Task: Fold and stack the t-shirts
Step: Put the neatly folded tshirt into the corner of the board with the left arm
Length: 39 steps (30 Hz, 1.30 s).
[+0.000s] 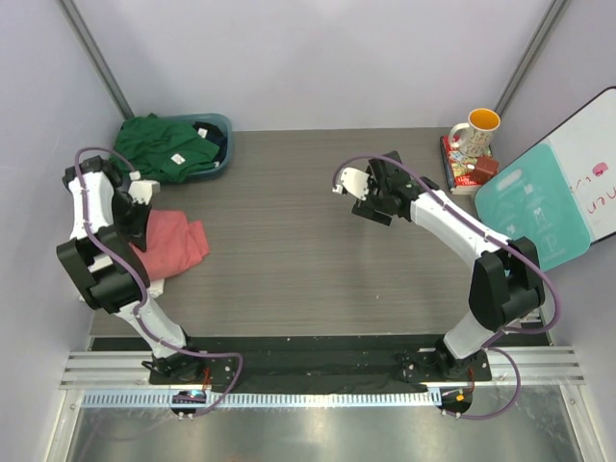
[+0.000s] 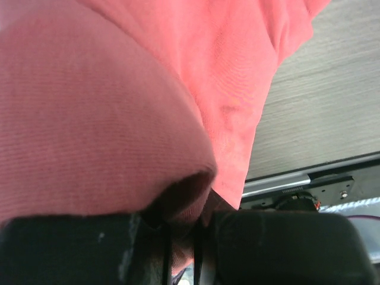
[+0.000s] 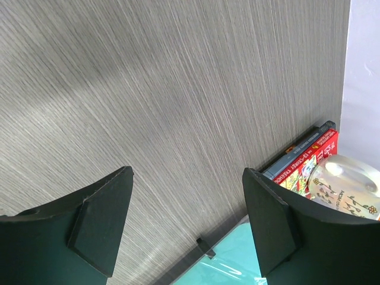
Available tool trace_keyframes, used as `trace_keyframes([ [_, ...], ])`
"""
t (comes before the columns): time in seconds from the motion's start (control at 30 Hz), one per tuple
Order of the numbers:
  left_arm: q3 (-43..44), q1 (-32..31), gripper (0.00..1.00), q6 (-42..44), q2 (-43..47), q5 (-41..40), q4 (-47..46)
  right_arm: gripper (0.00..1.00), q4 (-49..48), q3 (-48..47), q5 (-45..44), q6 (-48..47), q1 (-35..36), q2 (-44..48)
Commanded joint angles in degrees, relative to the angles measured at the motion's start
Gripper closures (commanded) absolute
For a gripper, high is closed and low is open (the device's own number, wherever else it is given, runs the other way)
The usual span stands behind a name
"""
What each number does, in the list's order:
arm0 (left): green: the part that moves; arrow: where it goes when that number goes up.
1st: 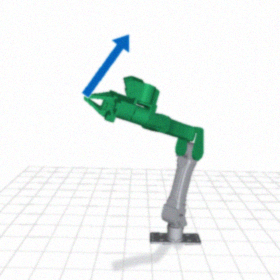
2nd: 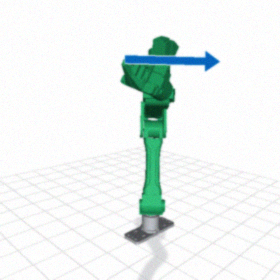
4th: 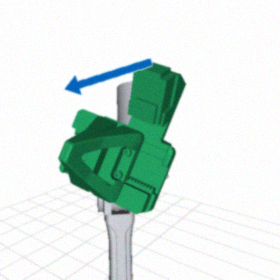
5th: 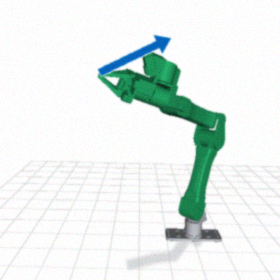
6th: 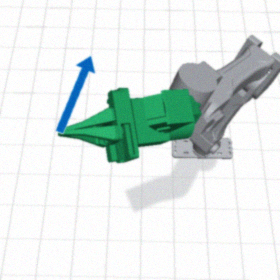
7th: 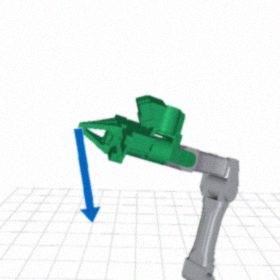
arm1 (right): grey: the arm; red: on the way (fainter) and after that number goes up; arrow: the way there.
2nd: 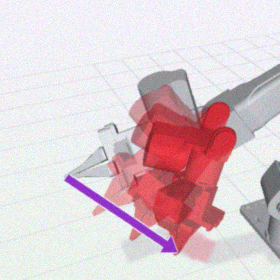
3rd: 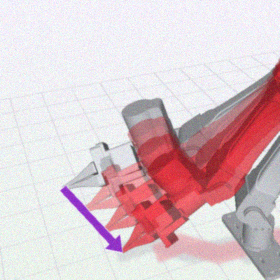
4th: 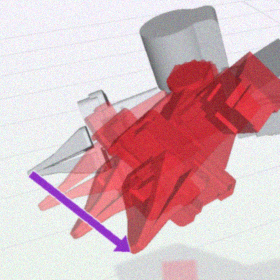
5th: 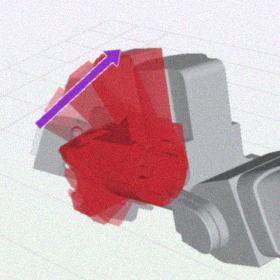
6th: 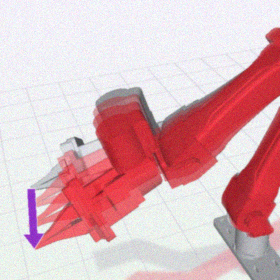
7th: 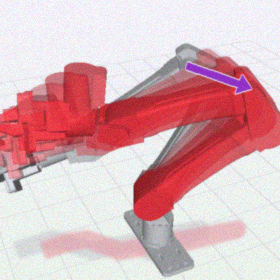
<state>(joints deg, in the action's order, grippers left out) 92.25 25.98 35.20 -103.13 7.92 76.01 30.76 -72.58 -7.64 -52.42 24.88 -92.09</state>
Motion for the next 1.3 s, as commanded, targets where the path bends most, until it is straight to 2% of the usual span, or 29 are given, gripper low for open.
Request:
trace_keyframes([
  [0.0, -2.15, 0.56, 1.0, 0.57, 3.37, 1.48, 16.72, 0.2, -1.41, 0.59, -0.53, -0.05, -0.19, 3.06],
  [0.2, -2.34, 2.67, 1.0, 2.68, 3.99, -4.22, 15.66, 0.2, -1.41, 1.3, -0.45, 0.13, -0.19, 3.59],
  [0.37, 0.21, 2.94, 1.0, 6.28, 3.99, -5.9, 16.54, 0.2, -1.32, 0.95, -0.36, 0.3, -0.1, 3.41],
  [0.57, 0.65, 3.99, 1.0, 11.02, 2.77, -13.72, 13.56, 0.2, -1.32, 0.77, -0.1, 0.39, -0.1, 2.97],
  [0.87, 5.22, 4.7, 1.0, 12.52, -0.67, -19.08, 11.01, 0.2, -1.32, 0.33, 0.17, 0.39, 0.08, 2.36],
  [1.27, 2.94, 5.4, 1.0, 13.05, -0.58, -23.65, 7.4, 0.2, -1.32, -0.11, 0.34, 0.57, -0.01, 1.65],
])
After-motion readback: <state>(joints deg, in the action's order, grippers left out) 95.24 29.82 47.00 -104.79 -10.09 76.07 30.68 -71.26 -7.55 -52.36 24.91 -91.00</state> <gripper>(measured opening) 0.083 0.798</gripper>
